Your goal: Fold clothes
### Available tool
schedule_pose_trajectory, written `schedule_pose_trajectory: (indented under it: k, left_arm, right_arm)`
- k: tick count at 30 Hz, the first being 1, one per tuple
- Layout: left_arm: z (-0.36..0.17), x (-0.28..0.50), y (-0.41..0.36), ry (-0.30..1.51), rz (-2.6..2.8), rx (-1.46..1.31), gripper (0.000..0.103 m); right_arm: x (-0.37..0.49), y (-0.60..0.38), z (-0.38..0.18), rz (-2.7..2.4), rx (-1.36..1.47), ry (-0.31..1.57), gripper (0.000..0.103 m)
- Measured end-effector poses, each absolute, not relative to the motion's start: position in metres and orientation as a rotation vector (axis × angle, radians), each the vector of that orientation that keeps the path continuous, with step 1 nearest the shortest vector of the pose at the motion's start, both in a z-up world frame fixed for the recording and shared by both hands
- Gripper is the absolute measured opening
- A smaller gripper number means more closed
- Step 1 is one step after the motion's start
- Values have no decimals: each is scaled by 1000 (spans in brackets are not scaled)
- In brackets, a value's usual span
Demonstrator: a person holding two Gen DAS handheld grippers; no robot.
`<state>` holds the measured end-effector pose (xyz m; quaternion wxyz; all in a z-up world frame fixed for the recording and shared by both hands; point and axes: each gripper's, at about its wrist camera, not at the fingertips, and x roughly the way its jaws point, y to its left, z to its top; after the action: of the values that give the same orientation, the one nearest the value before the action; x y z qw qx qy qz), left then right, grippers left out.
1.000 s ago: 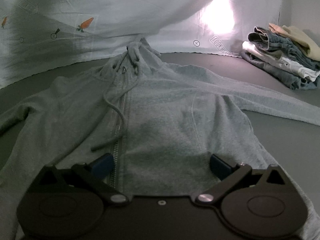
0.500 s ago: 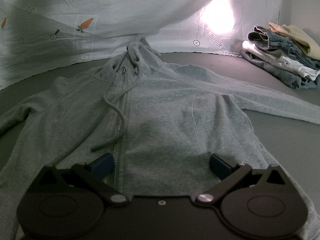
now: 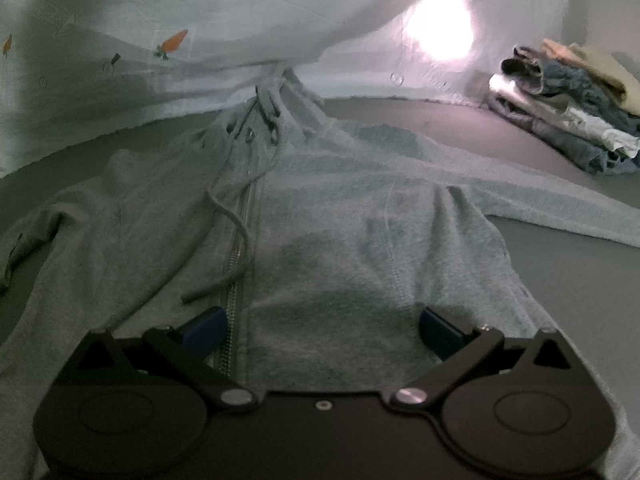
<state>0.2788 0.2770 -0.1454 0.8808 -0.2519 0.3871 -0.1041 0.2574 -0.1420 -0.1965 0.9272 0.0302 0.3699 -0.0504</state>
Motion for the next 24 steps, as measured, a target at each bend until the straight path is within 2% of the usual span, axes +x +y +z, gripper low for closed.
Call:
schedule_pose_trajectory:
  k: [2,4,5,6,10,12,15,19,24]
  left_arm:
    - [-147,277,290,815,-133,-515,91]
    - [-155,277,304,857,-41,-503,94]
    - [-160,278,309,884,0,-501,94]
    - [-164,279,316,913,40,-508,94]
    - [-180,280,339,980,139,-587,97]
    - [-187,283,347,1010,174,-619,100]
    - [-192,290,351,1039,179,-659,103]
    - [-194,296,354,1075,196,-668,103]
    - [-193,301,355,1111,209,-671,103]
  right_arm:
    - [266,-147,-189,-91,94,813,102]
    - [271,-153,-178,-73,170,825,92]
    - [273,-157,-171,-49,242,816,80]
    - [275,-162,-164,-13,339,795,73]
    - [288,-162,-151,174,714,711,58]
    - [305,-148,-160,287,865,750,41]
    - [328,-118,-182,410,1027,839,23]
    - [352,-72,-212,505,1087,988,23]
    - [373,-32,-232,512,990,1114,24]
